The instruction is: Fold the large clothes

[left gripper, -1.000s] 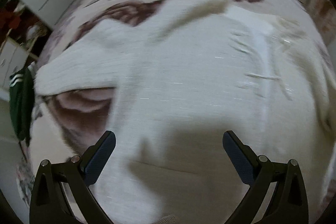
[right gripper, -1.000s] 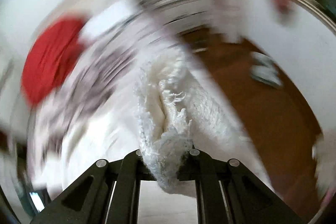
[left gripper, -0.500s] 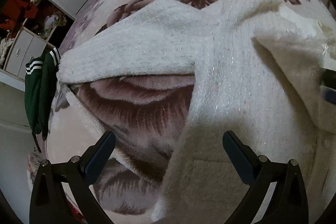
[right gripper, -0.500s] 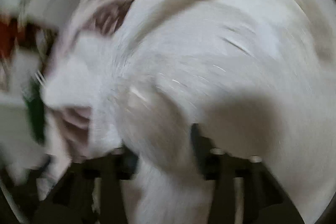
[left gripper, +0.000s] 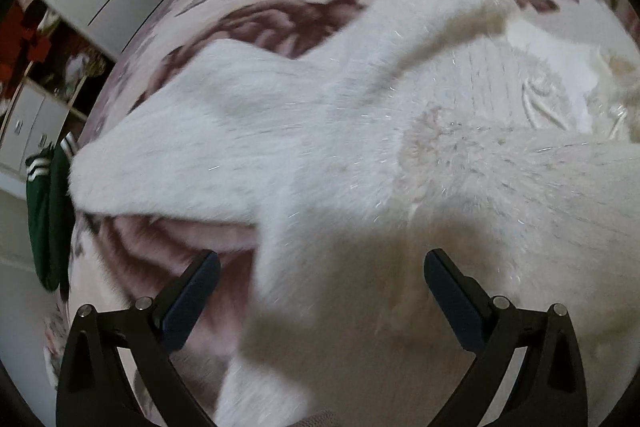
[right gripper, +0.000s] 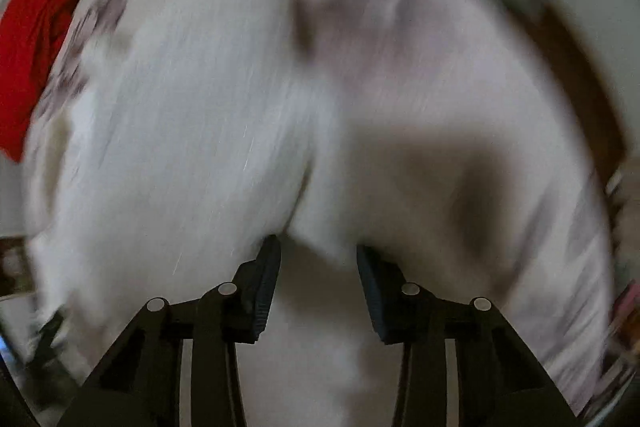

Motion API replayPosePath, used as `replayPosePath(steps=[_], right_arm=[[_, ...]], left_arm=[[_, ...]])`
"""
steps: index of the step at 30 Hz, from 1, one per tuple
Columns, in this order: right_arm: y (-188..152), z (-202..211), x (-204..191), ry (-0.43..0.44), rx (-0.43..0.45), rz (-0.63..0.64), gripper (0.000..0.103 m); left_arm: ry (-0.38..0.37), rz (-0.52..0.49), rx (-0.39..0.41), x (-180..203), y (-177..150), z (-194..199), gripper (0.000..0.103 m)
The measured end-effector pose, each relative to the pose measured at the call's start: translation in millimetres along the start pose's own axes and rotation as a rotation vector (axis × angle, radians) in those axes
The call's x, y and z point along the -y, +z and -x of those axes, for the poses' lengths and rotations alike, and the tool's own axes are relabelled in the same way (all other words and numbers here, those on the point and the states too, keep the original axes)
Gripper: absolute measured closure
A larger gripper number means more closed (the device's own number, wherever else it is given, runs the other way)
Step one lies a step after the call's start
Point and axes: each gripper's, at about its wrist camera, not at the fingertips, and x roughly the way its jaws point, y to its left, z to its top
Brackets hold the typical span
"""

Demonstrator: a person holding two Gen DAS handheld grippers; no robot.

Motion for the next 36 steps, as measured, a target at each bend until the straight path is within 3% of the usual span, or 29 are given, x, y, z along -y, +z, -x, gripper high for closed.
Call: replayPosePath(steps=[3,8,11,13,14,15,18,20,22,24,26,27,28,33,34,36], right_arm=[[9,-11,15,0.005,-0.063,-0.136,0.061],[-1,22,-7,-0.039,-0.118,-0.067,0.058],[-1,61,-15,0.009,-0.115,-0.071,0.057],[11,79,-44,0.063,-0.103,-0.036,0.056],[44,83,-66,0.093,-0.105,-0.017,0.055],[54,81,-92,0.157,-0.119,0.017,0.054],[82,58,-156,0.282,-0.174,0.070,0.049],[102,23,-191,0.280,-0.199,0.115,0.039],[117,-17,-225,0.203,-0.214,0.166,0.035],[121,-55,-243,0.066,-0.258,0.202,0.035],[117,-60,-248,-0.012,-0.234,0.200,0.048],[114,-54,-250,-0.050,-0.202,0.201,0.076],[114,-50,-255,-0.063,-0.188,0.211,0.082],[120,-10,-263,0.015,-0.070,0.216,0.086],[120,-11,-260,0.015,-0.079,0.226,0.085],[117,-34,-250,0.012,-0.242,0.232,0.080]], left_arm=[[0.010,-0.004,-0.023,4,7,-14,0.000],[-0.013,0.056,-0.026,-18,10,0,0.000],[0.018,0.069,-0.001,-31,9,13,0.000],[0.069,0.046,0.025,-32,11,16,0.000],[0.094,0.033,0.034,-31,12,15,0.000],[0.134,0.014,0.047,-29,14,12,0.000],[0.229,-0.010,0.071,-24,25,-2,0.000],[0.254,-0.005,0.074,-25,33,-11,0.000],[0.263,0.005,0.074,-26,42,-19,0.000],[0.253,0.020,0.076,-27,50,-24,0.000],[0.240,0.028,0.078,-28,55,-26,0.000],[0.236,0.032,0.079,-28,57,-26,0.000],[0.234,0.036,0.080,-28,57,-24,0.000],[0.211,0.055,0.082,-32,67,-23,0.000],[0.209,0.056,0.082,-32,68,-23,0.000],[0.217,0.061,0.092,-37,72,-17,0.000]])
